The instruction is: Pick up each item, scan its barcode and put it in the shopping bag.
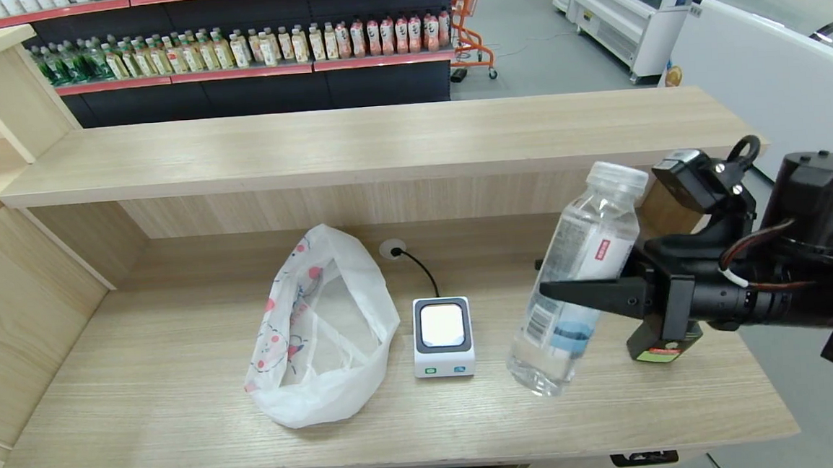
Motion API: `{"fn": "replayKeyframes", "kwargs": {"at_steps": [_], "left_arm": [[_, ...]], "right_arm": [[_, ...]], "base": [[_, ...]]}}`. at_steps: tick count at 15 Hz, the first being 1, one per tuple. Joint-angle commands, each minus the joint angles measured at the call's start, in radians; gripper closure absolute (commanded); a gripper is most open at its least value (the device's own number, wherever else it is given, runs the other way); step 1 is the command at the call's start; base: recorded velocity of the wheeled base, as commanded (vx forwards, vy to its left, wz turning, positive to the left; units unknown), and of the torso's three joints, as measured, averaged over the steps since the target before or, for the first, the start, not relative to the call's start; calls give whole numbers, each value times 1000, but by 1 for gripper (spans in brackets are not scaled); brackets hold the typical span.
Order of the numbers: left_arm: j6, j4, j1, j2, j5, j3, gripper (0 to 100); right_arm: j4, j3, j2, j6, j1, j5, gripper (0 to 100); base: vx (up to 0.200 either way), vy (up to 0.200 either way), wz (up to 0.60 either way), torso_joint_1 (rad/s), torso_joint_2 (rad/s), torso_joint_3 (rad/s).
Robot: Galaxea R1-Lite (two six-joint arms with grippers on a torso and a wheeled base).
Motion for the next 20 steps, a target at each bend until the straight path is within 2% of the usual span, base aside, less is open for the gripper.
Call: {"fn": "replayKeyframes", "kwargs": {"at_steps": [1, 6, 13, 20], "left_arm": [[0, 0, 0, 0, 0, 0, 0], [0, 0, 0, 0, 0, 0, 0], [0, 0, 2, 0, 0, 0, 0], [0, 0, 0, 0, 0, 0, 0]], "right_arm": [[-2, 64, -23, -24, 41, 9, 100], [5, 75, -28, -18, 136, 7, 100], [-5, 98, 2, -56, 141, 6, 100], [-78, 72, 54, -58, 225, 9, 100]], "base": [[0, 0, 0, 0, 0, 0], [0, 0, 0, 0, 0, 0], [0, 0, 0, 0, 0, 0], [0, 0, 0, 0, 0, 0]]}}
